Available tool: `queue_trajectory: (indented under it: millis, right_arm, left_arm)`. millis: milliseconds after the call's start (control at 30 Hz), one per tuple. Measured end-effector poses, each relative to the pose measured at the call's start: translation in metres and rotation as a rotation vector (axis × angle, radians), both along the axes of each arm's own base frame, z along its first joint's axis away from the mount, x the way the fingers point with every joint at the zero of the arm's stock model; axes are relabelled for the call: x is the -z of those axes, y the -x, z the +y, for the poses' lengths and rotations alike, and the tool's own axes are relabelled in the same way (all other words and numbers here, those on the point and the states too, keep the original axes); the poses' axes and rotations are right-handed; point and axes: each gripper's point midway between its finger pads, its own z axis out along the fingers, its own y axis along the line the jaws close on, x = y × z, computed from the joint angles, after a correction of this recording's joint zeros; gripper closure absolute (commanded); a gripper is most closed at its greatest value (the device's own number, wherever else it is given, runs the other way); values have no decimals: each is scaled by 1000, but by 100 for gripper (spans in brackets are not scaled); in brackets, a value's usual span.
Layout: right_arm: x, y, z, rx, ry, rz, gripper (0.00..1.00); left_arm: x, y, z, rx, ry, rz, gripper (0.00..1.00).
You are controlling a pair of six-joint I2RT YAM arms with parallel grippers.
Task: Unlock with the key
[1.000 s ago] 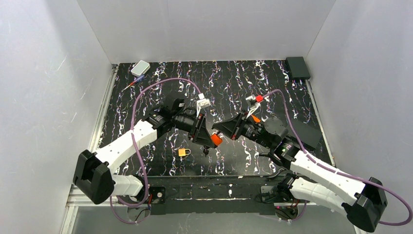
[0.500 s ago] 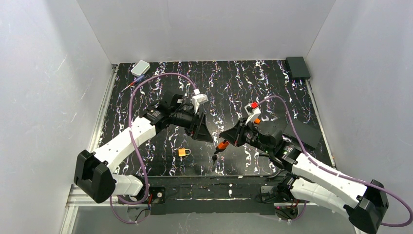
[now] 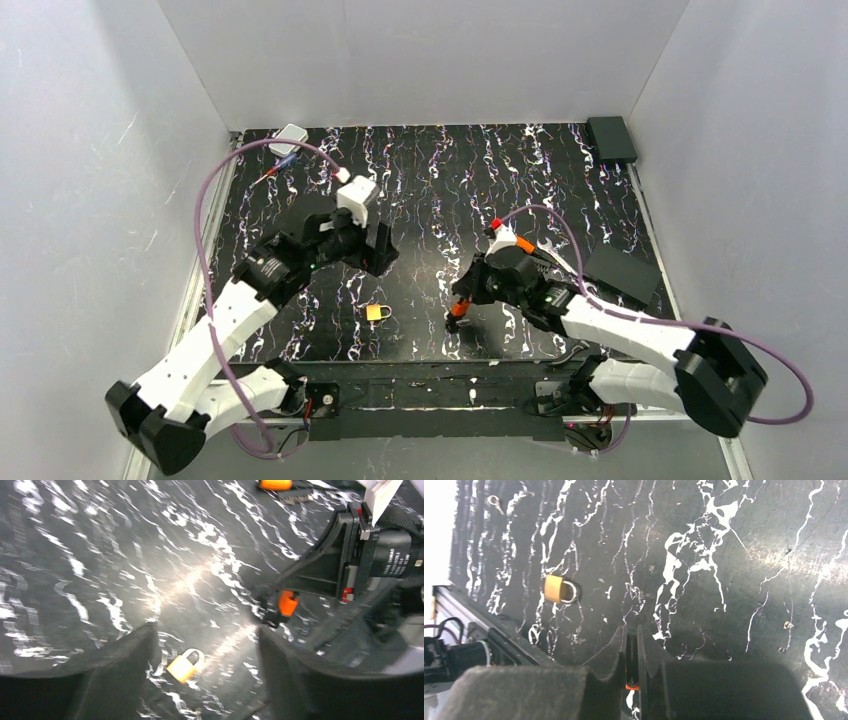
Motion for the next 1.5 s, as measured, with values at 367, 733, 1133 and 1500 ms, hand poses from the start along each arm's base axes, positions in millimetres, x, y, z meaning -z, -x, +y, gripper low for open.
queue_trajectory:
  millis: [367,733,1133,1500]
  right_arm:
    - [24,-44,17,-17,-26,96,99]
    - [60,-121,48,-79,-159,208,99]
    - [60,-152,68,-239,-251,195,82]
    - [56,-192,69,-308,-185,135,28]
  left_arm:
    - [-12,-20,47,-227,-92,-156,2]
    - [-11,-25,57,-277,-132,-170,2]
    - [-10,-26,58,-284,-137,-171,2]
    - [-6,-27,58,-280,-149,-163,2]
